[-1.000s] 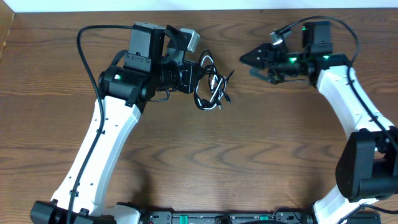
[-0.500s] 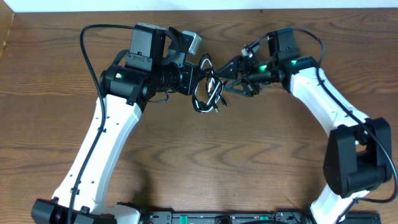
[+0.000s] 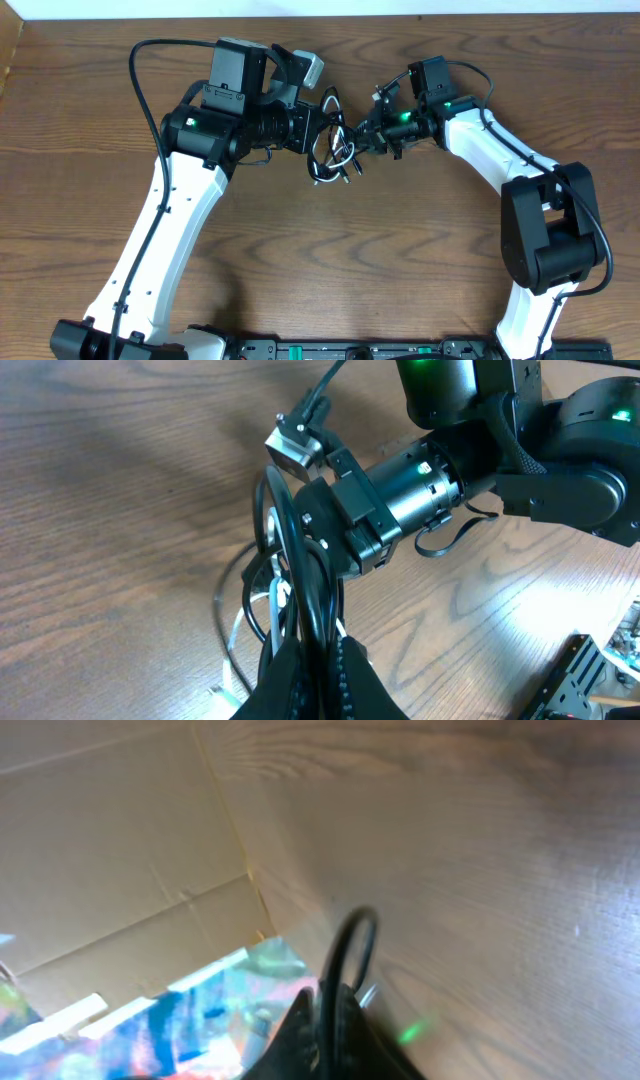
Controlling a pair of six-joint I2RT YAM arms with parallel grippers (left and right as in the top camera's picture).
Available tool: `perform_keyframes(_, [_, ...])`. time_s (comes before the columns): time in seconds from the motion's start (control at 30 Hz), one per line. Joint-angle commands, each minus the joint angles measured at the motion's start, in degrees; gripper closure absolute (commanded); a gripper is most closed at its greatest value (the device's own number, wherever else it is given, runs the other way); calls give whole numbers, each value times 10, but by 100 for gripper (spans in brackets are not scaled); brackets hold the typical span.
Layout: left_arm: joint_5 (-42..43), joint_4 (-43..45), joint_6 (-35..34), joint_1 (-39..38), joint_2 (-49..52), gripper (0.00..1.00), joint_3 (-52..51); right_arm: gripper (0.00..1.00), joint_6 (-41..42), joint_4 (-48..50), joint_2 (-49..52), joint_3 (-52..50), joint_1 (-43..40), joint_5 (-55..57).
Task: Untangle cables
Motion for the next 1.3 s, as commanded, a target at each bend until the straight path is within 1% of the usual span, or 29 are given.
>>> perform_keyframes(0.0, [7,5,10,3,0,92,6,99,-64,-30,2,5,-8,28])
perform_keyframes(0.07, [7,9,10,7,0,93,6,99,-93,-81,2,5,-18,92])
perform_keyframes(0.17, [8,14,10,12,0,92,6,99,-130,-176,2,5,-33,254])
perform_keyframes(0.3, [8,15,10,18,0,93,6,99,-156,-262,2,5,-45,445])
perform_keyframes(0.37, [8,15,10,18,0,93,6,99,-175,-292,2,5,-50,504])
perform_keyframes(0.47, [8,16,10,18,0,93,6,99,-201,-318,2,5,-54,563])
perform_keyframes(0.5, [8,16,10,18,0,92,6,99,-221,-320,2,6,-55,566])
perform_keyframes(0.53, [8,16,10,18,0,93,6,97,-237,-320,2,6,-56,563])
perform_keyframes(0.57, [8,16,10,18,0,93,6,84,-261,-321,0,6,-56,551])
perform_keyframes(0.6, [8,16,10,18,0,93,6,51,-316,-321,-3,10,-57,513])
perform_keyframes(0.63, [8,16,10,18,0,92,6,37,-341,-327,-6,15,-57,492])
perform_keyframes(0.67, [8,16,10,18,0,93,6,27,-363,-335,-9,24,-59,471])
perform_keyframes(0.73, [8,15,7,18,0,93,6,13,-404,-354,-16,46,-60,432])
perform_keyframes(0.8, [8,15,0,18,0,92,6,9,-435,-372,-21,73,-60,394])
perform_keyframes(0.87, [8,15,-6,18,0,93,6,9,-463,-384,-26,103,-59,347])
perform_keyframes(0.93, [8,15,-8,18,0,92,6,12,-472,-384,-30,127,-60,301])
perform_keyframes(1.07, [13,15,-19,18,0,93,6,17,-470,-340,-31,147,-59,202])
perform_keyframes(1.13, [36,15,-18,18,0,93,6,20,-470,-308,-30,147,-59,156])
perform_keyframes(1.27, [82,14,-19,18,0,93,6,22,-482,-267,-25,146,-54,158])
